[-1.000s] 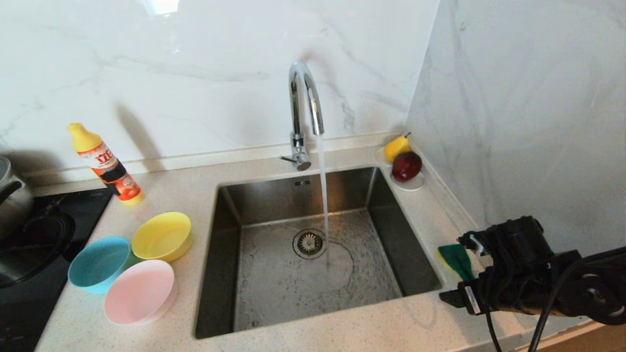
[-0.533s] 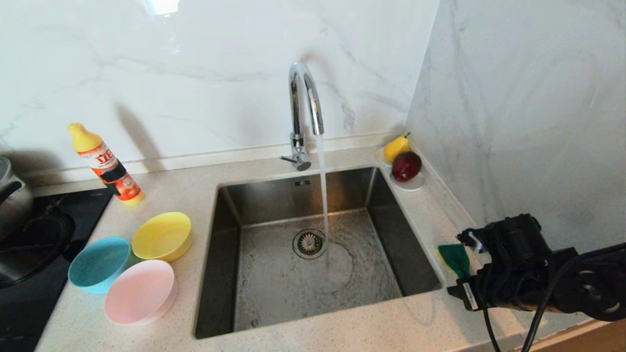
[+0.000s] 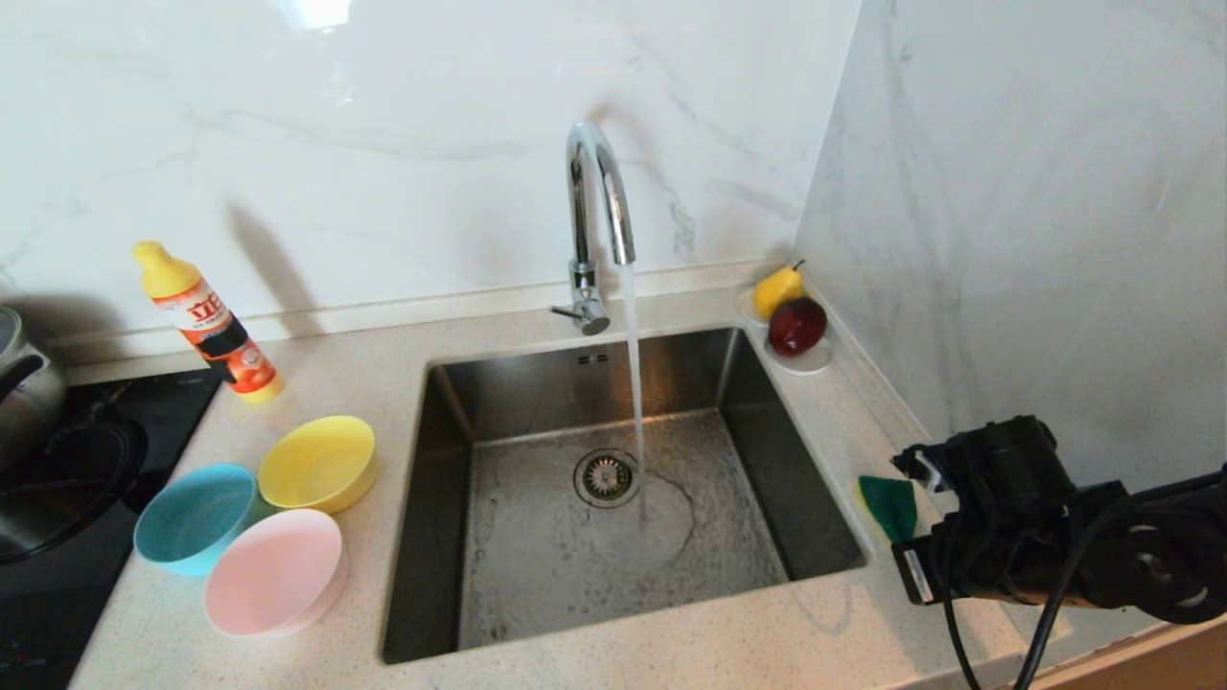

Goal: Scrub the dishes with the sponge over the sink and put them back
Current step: Pick up a bowl and the sponge

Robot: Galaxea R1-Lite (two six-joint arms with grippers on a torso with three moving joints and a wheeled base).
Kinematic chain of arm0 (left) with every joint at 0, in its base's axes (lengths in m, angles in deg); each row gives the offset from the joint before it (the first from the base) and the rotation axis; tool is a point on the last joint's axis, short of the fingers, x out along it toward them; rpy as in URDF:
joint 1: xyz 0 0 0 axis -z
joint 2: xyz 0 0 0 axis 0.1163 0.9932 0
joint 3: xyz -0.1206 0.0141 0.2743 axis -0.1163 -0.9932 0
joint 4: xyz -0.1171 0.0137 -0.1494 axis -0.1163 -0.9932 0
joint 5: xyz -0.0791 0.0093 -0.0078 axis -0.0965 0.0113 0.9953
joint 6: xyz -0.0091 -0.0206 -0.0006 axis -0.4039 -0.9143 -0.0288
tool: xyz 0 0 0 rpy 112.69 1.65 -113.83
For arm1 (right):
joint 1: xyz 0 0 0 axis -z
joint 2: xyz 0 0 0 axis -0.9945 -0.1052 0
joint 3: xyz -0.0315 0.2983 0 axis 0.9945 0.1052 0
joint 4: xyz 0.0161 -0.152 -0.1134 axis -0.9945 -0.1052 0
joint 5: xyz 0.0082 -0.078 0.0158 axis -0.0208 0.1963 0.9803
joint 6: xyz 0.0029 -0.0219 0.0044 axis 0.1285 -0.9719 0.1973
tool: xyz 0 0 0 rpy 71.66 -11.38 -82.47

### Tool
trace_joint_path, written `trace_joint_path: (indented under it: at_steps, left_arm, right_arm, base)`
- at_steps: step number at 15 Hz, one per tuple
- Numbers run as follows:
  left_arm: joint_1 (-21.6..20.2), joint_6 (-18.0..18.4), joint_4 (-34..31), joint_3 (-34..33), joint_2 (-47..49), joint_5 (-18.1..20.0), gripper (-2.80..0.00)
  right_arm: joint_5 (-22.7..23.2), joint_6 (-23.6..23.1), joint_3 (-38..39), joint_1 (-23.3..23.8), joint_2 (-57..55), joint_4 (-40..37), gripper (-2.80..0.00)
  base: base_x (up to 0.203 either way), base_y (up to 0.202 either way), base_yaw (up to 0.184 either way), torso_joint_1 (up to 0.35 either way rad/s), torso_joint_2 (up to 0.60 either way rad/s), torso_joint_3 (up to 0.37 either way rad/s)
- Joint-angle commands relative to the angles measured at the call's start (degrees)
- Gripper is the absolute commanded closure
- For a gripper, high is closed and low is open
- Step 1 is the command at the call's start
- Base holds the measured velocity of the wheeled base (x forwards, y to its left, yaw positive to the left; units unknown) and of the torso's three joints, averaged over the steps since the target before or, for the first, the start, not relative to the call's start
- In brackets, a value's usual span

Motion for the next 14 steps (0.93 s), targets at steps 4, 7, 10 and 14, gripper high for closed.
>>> trace_joint_path:
  at_steps: [4, 7, 10, 14]
  left_arm:
    - [0.0, 0.0, 0.0, -0.1, 0.1, 0.0, 0.00]
    - [0.0, 0.0, 0.0, -0.1, 0.1, 0.0, 0.00]
    - [0.0, 0.0, 0.0, -0.2, 0.1, 0.0, 0.00]
    - [0.0, 0.0, 0.0, -0.2, 0.1, 0.0, 0.00]
  right_arm:
    - [-2.0, 0.0, -0.6, 1.1, 1.1, -1.2, 0.00]
    - [-2.1, -0.6, -0.1, 1.8, 2.5, -1.5, -2.80]
    - [-1.8, -0.7, 0.2, 1.5, 2.8, -1.8, -2.80]
    - [-2.0, -0.1, -0.6, 1.5, 2.1, -1.7, -2.80]
  base:
    - [0.000, 0.000, 0.000, 0.000, 0.00, 0.000]
    - [0.000, 0.000, 0.000, 0.000, 0.00, 0.000]
    - [0.000, 0.000, 0.000, 0.000, 0.00, 0.000]
    - [0.000, 0.000, 0.000, 0.000, 0.00, 0.000]
